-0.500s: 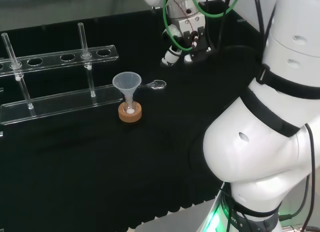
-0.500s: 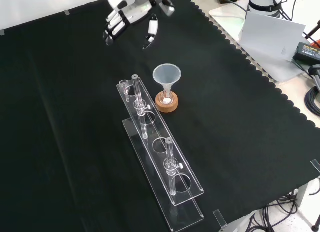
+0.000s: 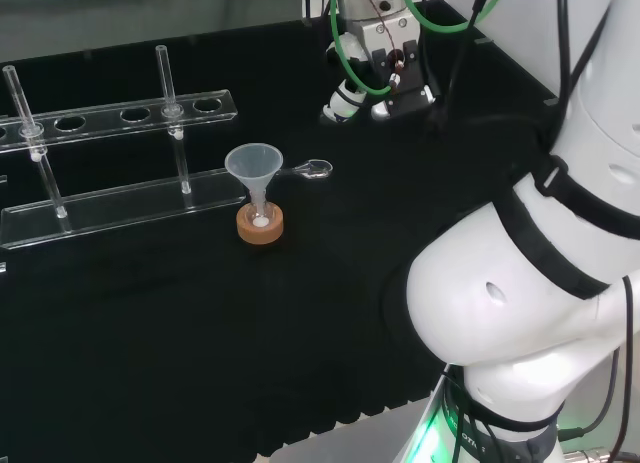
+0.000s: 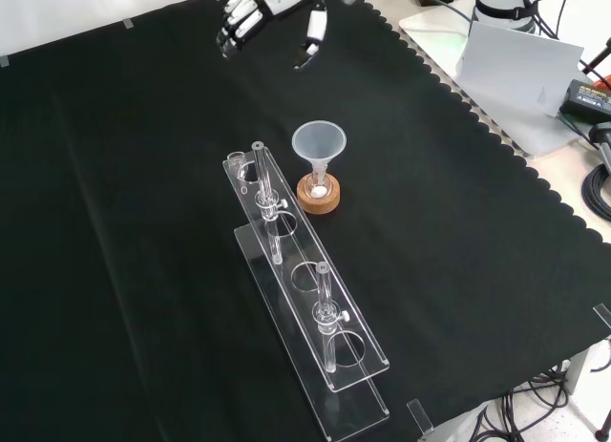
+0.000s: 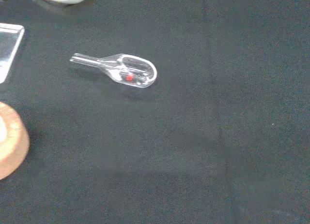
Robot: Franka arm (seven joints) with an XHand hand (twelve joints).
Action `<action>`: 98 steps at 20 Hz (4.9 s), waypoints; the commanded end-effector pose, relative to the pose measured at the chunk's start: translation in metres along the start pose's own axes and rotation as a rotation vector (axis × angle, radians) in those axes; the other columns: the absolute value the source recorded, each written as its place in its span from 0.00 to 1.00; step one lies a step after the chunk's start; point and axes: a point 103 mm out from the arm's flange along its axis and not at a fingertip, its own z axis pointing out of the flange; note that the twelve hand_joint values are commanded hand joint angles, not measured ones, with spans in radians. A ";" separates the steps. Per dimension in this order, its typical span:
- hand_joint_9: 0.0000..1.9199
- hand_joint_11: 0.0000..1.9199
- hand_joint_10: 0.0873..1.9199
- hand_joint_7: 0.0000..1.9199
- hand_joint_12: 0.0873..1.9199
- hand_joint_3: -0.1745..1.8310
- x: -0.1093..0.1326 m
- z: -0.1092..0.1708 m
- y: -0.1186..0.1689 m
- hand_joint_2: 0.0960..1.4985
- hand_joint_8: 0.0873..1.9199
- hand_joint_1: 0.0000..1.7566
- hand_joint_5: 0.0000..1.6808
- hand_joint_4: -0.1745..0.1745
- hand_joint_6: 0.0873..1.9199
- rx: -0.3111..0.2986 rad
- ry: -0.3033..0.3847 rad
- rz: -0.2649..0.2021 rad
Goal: Remove the funnel from the round-bottom flask.
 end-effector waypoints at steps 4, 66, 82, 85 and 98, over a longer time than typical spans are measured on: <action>0.25 0.20 0.33 0.10 0.70 0.35 0.043 -0.009 -0.053 0.41 0.34 0.36 0.19 0.48 0.00 0.035 0.086 -0.086; 0.01 0.14 0.43 0.00 0.76 0.23 0.146 0.053 -0.006 0.41 0.07 0.38 0.05 0.46 0.00 0.220 -0.307 -0.234; 0.11 0.14 0.39 0.00 0.76 0.23 0.142 0.057 0.008 0.41 0.14 0.39 0.08 0.47 0.00 0.229 -0.315 -0.243; 0.17 0.15 0.36 0.00 0.75 0.24 0.140 0.056 0.010 0.42 0.21 0.39 0.10 0.47 0.00 0.230 -0.321 -0.236; 0.23 0.16 0.32 0.00 0.73 0.27 0.134 0.062 0.012 0.42 0.30 0.41 0.17 0.46 0.00 0.205 -0.325 -0.226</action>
